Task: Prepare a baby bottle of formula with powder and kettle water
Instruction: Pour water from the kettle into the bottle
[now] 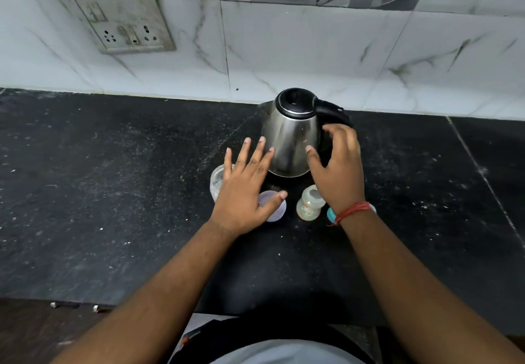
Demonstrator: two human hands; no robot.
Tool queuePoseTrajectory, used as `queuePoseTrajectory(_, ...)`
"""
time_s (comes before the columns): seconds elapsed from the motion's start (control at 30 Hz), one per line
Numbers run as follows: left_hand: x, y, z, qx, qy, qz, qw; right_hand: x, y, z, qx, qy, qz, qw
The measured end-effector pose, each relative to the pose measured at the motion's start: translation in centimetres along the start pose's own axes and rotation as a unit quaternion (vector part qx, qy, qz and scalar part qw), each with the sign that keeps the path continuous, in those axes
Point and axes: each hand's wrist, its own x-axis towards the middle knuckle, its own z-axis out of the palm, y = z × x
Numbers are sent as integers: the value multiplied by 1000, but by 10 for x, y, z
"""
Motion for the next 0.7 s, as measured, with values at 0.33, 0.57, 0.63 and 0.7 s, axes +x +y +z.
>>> queuePoseTrajectory(0.33, 8, 38, 39, -66, -88, -21, 994, 25, 71, -30, 11, -12, 88, 996)
queuePoseTrajectory(0.57, 10, 45, 58, -231, -173, -139, 947, 58, 92, -24, 121, -120, 193, 966)
queuePoseTrajectory(0.63, 11, 42, 62, -245, -194, -145, 939, 69, 97, -21, 141, -169, 205, 954)
queuePoseTrajectory(0.7, 12, 41, 66, -254, -213, -148, 932, 78, 102, -17, 165, -215, 202, 941)
